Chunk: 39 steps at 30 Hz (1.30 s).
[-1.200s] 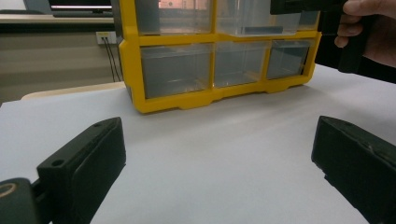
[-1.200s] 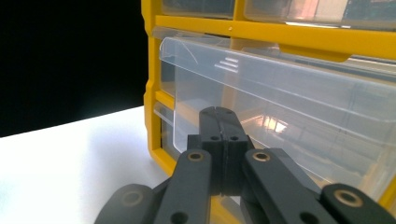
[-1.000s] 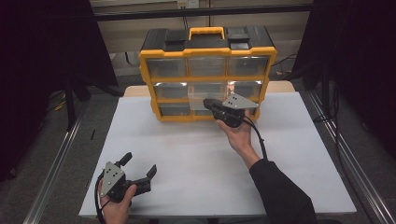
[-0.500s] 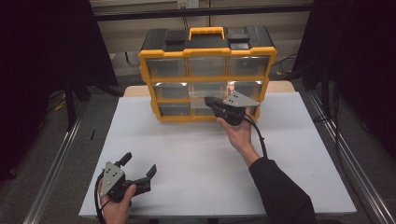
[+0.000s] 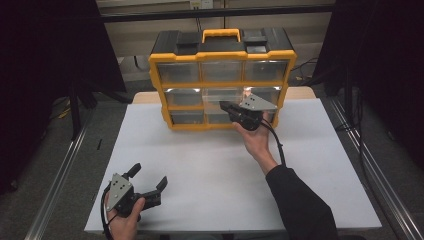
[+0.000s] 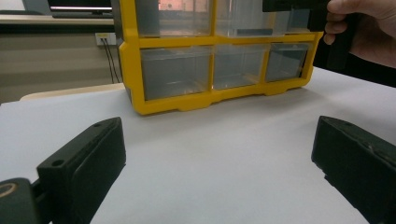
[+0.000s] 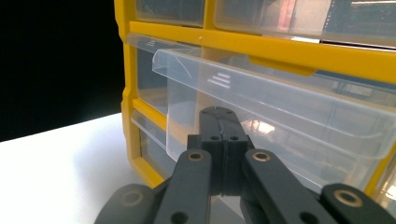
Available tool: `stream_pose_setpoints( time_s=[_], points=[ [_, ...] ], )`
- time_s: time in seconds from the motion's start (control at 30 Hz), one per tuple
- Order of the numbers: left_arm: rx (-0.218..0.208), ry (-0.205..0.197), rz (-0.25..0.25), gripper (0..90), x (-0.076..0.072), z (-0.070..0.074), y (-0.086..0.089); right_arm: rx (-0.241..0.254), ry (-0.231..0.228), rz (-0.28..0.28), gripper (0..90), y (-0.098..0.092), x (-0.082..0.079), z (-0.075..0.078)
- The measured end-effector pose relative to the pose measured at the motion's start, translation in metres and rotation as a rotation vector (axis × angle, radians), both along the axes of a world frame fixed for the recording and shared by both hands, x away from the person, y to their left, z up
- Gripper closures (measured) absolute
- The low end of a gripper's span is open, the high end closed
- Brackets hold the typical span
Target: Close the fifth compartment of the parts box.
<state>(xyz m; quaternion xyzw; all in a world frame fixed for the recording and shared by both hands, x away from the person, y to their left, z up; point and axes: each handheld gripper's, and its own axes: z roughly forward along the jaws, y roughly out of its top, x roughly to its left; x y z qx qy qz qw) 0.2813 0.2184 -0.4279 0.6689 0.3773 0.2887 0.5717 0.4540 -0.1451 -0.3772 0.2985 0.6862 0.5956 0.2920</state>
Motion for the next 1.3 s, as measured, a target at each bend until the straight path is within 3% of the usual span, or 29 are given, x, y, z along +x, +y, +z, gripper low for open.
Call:
stream_pose_setpoints(
  time_s=[1.3],
  points=[
    [0.000,0.000,0.003,2.9,0.000,0.000,0.000,-0.006,-0.003,-0.077,90.0,-0.005,0.018,0.002]
  ],
)
